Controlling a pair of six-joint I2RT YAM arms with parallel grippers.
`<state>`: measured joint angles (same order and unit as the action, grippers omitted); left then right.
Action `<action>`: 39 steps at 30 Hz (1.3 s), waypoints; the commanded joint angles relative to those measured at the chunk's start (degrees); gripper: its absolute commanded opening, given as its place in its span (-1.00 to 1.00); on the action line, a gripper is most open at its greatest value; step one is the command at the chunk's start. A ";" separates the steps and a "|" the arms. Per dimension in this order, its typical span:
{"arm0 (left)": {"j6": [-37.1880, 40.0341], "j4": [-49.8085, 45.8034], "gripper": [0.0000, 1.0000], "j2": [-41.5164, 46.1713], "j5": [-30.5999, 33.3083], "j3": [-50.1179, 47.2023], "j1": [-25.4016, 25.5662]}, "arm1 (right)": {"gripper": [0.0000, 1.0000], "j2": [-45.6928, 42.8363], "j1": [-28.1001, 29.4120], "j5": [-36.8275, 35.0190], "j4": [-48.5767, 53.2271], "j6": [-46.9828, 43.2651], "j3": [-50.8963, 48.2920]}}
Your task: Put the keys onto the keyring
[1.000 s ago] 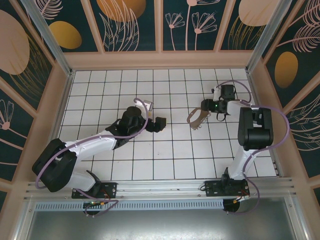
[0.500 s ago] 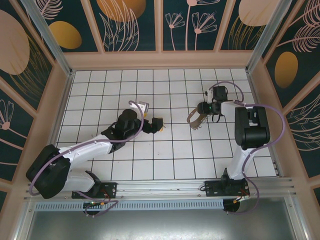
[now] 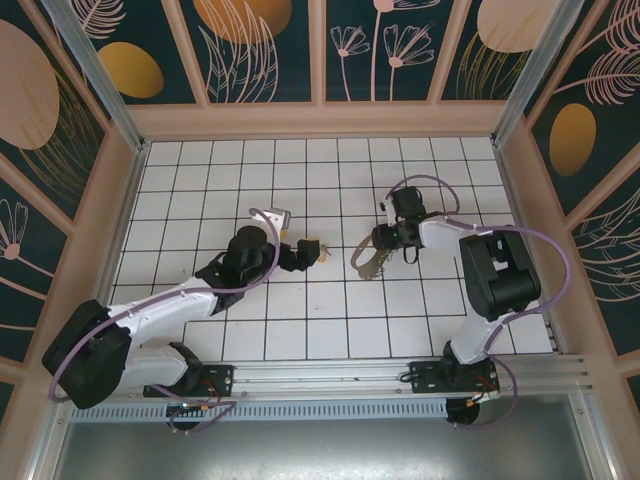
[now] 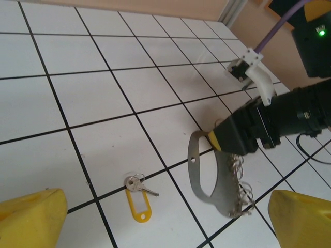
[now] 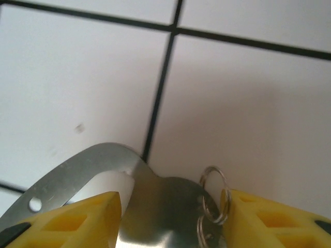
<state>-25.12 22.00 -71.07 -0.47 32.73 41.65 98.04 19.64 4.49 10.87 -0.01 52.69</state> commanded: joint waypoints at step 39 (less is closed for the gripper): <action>1.56 2.39 0.97 3.52 -2.00 -2.32 0.43 | -0.42 5.74 -8.89 13.33 6.19 -3.59 6.82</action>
<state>-25.06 22.52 -68.90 -1.48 31.09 41.65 103.09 11.18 15.86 16.95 -4.12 59.99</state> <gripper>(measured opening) 0.988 0.289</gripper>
